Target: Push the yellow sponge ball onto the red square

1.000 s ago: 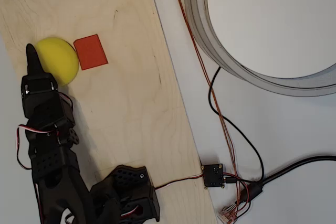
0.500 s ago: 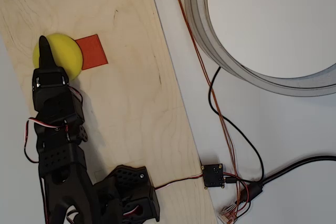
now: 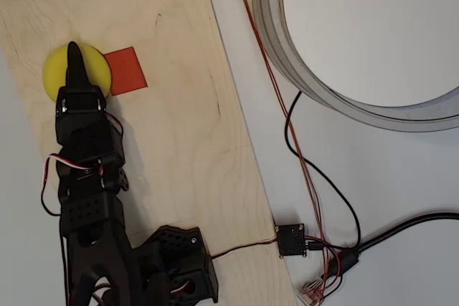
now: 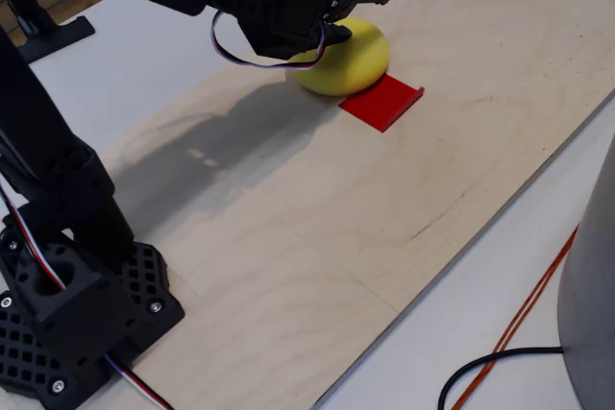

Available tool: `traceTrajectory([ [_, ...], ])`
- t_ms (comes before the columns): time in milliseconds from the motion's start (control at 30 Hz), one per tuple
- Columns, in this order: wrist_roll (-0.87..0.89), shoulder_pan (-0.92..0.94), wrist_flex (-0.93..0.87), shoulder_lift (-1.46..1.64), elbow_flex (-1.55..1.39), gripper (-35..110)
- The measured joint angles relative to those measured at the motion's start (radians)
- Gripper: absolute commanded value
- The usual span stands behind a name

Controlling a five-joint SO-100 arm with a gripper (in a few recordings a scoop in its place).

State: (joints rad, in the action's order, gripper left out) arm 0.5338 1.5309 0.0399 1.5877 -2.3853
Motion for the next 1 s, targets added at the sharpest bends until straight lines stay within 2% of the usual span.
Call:
traceTrajectory([
  [467, -0.012, -0.074, 0.003, 0.166, -0.107, 23],
  [1000, 0.069, -0.192, 0.026, 0.143, -0.130, 23],
])
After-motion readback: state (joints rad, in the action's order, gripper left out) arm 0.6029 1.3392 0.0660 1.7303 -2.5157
